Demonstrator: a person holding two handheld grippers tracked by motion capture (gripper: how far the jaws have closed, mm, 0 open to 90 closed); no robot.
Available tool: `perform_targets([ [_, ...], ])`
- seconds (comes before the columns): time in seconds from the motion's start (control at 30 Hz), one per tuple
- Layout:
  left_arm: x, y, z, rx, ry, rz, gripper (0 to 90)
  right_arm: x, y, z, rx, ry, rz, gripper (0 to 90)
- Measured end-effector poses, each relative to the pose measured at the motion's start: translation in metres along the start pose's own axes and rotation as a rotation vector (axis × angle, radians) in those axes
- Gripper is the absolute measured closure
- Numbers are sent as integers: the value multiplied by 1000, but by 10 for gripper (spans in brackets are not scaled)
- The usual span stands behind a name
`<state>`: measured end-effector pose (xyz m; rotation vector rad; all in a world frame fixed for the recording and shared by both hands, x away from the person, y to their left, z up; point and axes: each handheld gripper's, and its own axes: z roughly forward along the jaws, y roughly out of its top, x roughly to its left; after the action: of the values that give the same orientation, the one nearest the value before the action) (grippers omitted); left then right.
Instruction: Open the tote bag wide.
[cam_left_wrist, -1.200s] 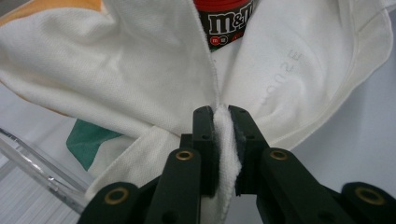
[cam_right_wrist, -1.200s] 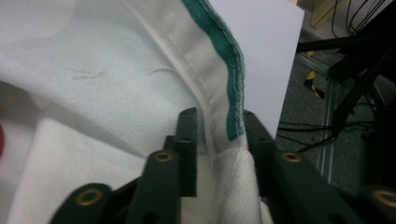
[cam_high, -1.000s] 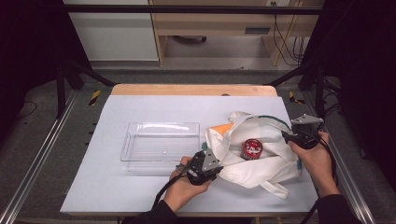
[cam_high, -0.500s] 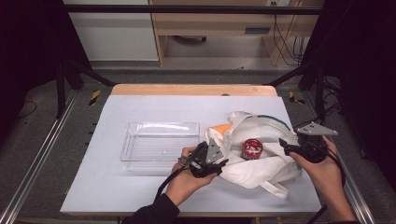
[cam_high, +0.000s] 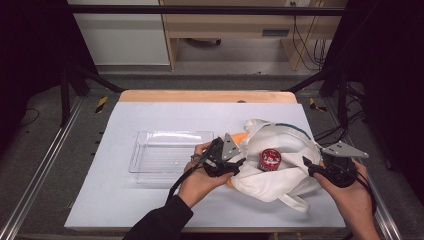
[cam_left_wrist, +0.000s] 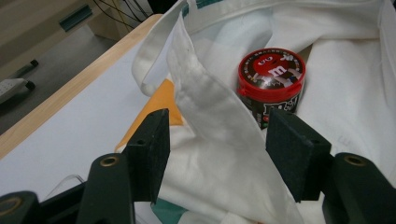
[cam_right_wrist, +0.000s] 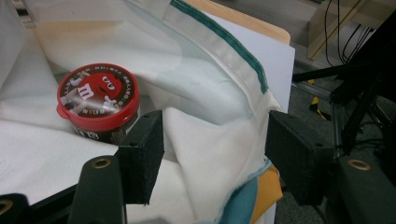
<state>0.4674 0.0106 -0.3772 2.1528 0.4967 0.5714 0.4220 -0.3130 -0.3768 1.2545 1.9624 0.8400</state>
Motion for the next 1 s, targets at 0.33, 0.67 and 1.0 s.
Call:
perform_targets([
  [0.33, 8, 16, 23, 29, 1, 15, 371, -1, -16, -6, 18, -19, 36, 376],
  [0.67, 9, 34, 42, 4, 4, -2, 386, -5, -24, -5, 16, -16, 60, 370],
  [1.0, 22, 31, 50, 53, 0, -11, 578, -4, -29, 1, 33, -18, 55, 410],
])
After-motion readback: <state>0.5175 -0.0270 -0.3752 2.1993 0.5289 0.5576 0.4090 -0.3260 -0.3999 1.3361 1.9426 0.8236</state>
